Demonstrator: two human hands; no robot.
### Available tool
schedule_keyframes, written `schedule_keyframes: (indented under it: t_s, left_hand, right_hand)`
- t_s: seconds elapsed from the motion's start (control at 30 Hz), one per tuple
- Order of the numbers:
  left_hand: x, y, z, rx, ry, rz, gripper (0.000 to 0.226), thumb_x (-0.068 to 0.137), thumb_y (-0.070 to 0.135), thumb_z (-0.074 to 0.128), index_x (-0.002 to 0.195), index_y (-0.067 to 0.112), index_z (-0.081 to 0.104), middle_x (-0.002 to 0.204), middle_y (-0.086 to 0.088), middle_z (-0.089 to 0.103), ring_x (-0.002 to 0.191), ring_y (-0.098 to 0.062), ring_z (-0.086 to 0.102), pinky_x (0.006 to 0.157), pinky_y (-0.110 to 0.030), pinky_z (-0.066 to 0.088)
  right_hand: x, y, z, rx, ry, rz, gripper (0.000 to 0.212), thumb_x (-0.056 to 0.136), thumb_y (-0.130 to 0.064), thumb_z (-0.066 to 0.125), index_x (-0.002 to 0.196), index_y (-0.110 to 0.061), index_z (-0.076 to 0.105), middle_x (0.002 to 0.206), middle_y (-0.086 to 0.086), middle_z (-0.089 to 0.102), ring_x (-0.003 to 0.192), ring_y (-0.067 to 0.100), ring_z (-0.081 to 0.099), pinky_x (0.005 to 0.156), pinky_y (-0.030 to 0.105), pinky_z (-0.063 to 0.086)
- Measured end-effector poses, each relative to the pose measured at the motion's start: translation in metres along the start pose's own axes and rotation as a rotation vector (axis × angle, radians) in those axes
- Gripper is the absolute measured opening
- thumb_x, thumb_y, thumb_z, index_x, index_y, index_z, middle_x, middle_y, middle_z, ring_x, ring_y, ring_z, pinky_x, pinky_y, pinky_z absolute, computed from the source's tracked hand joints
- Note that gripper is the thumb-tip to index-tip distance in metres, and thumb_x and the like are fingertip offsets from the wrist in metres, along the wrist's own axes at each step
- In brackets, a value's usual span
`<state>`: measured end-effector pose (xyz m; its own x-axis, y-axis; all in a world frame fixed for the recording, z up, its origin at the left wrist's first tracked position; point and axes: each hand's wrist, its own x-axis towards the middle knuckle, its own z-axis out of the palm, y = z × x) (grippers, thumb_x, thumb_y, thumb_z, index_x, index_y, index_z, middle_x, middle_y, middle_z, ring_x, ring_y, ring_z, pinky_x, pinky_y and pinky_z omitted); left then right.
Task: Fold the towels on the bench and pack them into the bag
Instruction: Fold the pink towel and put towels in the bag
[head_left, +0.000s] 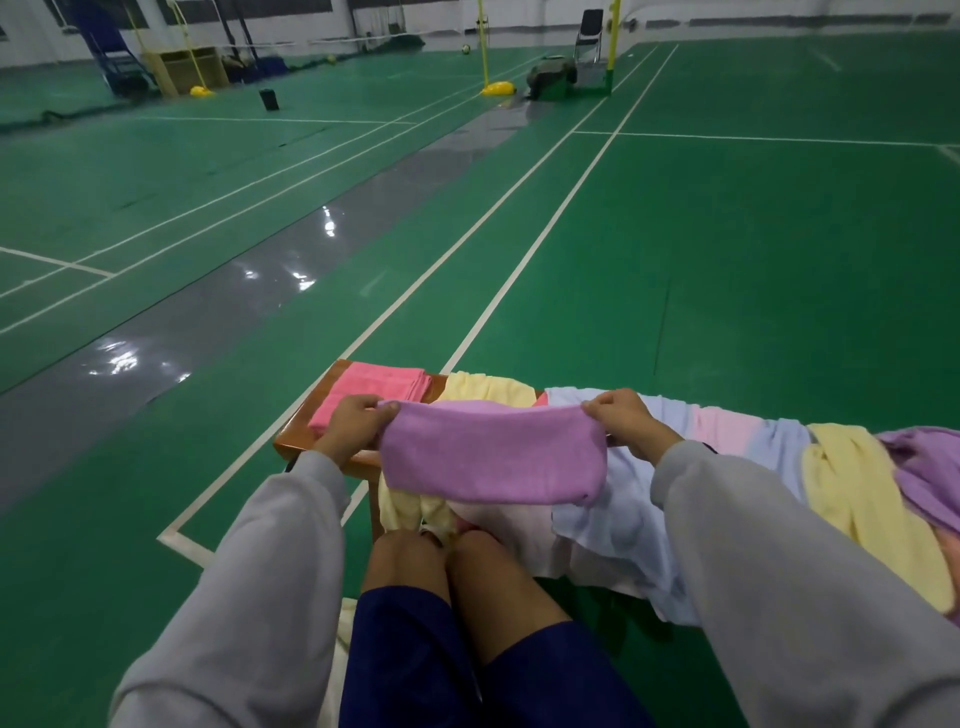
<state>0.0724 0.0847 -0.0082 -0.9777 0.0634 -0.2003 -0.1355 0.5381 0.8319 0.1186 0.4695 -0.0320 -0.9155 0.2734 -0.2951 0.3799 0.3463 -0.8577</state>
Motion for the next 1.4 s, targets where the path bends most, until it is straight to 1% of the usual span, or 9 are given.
schedule_keyframes:
  t_s: [0.23, 0.33, 0.63, 0.8, 0.87, 1.0, 1.07, 1.17, 1.4]
  left_hand:
    - [0.051, -0.005, 0.01, 0.023, 0.137, 0.001, 0.025, 0.103, 0.028, 0.058, 0.09, 0.01, 0.068, 0.089, -0.008, 0.072, 0.086, -0.025, 0.066, 0.075, -0.037, 0.056]
    - [0.074, -0.015, 0.016, 0.06, 0.152, -0.024, 0.029, 0.101, 0.03, 0.059, 0.086, 0.008, 0.07, 0.083, -0.01, 0.072, 0.087, -0.032, 0.067, 0.081, -0.045, 0.056]
    - [0.088, -0.034, 0.036, 0.431, 0.106, -0.162, 0.048, 0.098, 0.055, 0.051, 0.081, 0.012, 0.064, 0.076, -0.009, 0.068, 0.067, -0.024, 0.064, 0.066, -0.034, 0.054]
    - [0.088, -0.029, 0.029, 0.365, -0.101, -0.343, 0.051, 0.089, 0.06, 0.066, 0.095, 0.009, 0.068, 0.088, -0.018, 0.073, 0.082, -0.033, 0.071, 0.082, -0.041, 0.061]
    - [0.079, -0.016, 0.026, 0.185, -0.211, -0.493, 0.051, 0.086, 0.047, 0.077, 0.111, 0.005, 0.065, 0.103, -0.024, 0.071, 0.103, -0.041, 0.069, 0.094, -0.046, 0.057]
    - [0.062, -0.008, 0.03, 0.005, -0.226, -0.673, 0.039, 0.083, 0.027, 0.082, 0.104, 0.004, 0.059, 0.117, -0.017, 0.063, 0.118, -0.038, 0.058, 0.111, -0.051, 0.044]
    - [0.06, -0.009, 0.033, -0.067, -0.257, -0.704, 0.044, 0.087, 0.025, 0.078, 0.119, 0.004, 0.058, 0.126, -0.019, 0.061, 0.118, -0.039, 0.058, 0.106, -0.05, 0.047]
    - [0.065, -0.017, 0.035, -0.079, -0.283, -0.642, 0.036, 0.088, 0.018, 0.076, 0.118, 0.005, 0.061, 0.129, -0.02, 0.063, 0.096, -0.033, 0.064, 0.073, -0.042, 0.056]
    - [0.061, -0.012, 0.033, -0.002, -0.176, -0.373, 0.024, 0.09, 0.013, 0.073, 0.105, -0.005, 0.071, 0.092, -0.017, 0.072, 0.089, -0.031, 0.069, 0.082, -0.041, 0.062]
  right_hand:
    - [0.053, -0.005, 0.022, -0.361, 0.183, -0.071, 0.037, 0.1, -0.019, 0.06, 0.065, -0.009, 0.054, 0.063, 0.005, 0.053, 0.058, 0.018, 0.045, 0.055, 0.03, 0.04]
    - [0.071, 0.0, 0.027, -0.454, 0.202, -0.04, 0.033, 0.099, -0.024, 0.059, 0.073, -0.006, 0.062, 0.076, 0.011, 0.065, 0.072, 0.028, 0.062, 0.072, 0.043, 0.056]
    - [0.083, 0.003, 0.048, -0.954, 0.186, -0.153, 0.025, 0.092, -0.014, 0.053, 0.115, -0.007, 0.057, 0.119, 0.015, 0.054, 0.109, 0.035, 0.053, 0.084, 0.043, 0.049]
    - [0.084, -0.023, 0.089, -0.884, 0.132, -0.281, 0.022, 0.089, -0.007, 0.047, 0.107, -0.007, 0.06, 0.112, 0.013, 0.059, 0.106, 0.035, 0.055, 0.081, 0.041, 0.046]
    - [0.083, -0.034, 0.114, -0.79, 0.049, -0.293, 0.018, 0.087, -0.008, 0.046, 0.097, -0.011, 0.061, 0.103, 0.011, 0.065, 0.095, 0.034, 0.061, 0.076, 0.038, 0.048]
    - [0.08, -0.05, 0.164, -0.565, -0.126, -0.301, 0.018, 0.088, -0.013, 0.048, 0.09, -0.012, 0.066, 0.095, 0.011, 0.07, 0.089, 0.031, 0.064, 0.079, 0.041, 0.054]
    - [0.077, -0.057, 0.187, -0.505, -0.186, -0.289, 0.019, 0.09, -0.013, 0.052, 0.094, -0.007, 0.069, 0.097, 0.015, 0.072, 0.091, 0.034, 0.065, 0.081, 0.042, 0.055]
    - [0.073, -0.058, 0.215, -0.399, -0.256, -0.218, 0.025, 0.091, -0.022, 0.053, 0.103, -0.003, 0.065, 0.095, 0.022, 0.073, 0.087, 0.039, 0.07, 0.078, 0.05, 0.059]
    - [0.058, -0.063, 0.229, -0.447, -0.217, -0.205, 0.068, 0.085, -0.065, 0.051, 0.122, -0.008, 0.055, 0.112, 0.015, 0.068, 0.099, 0.035, 0.066, 0.081, 0.047, 0.058]
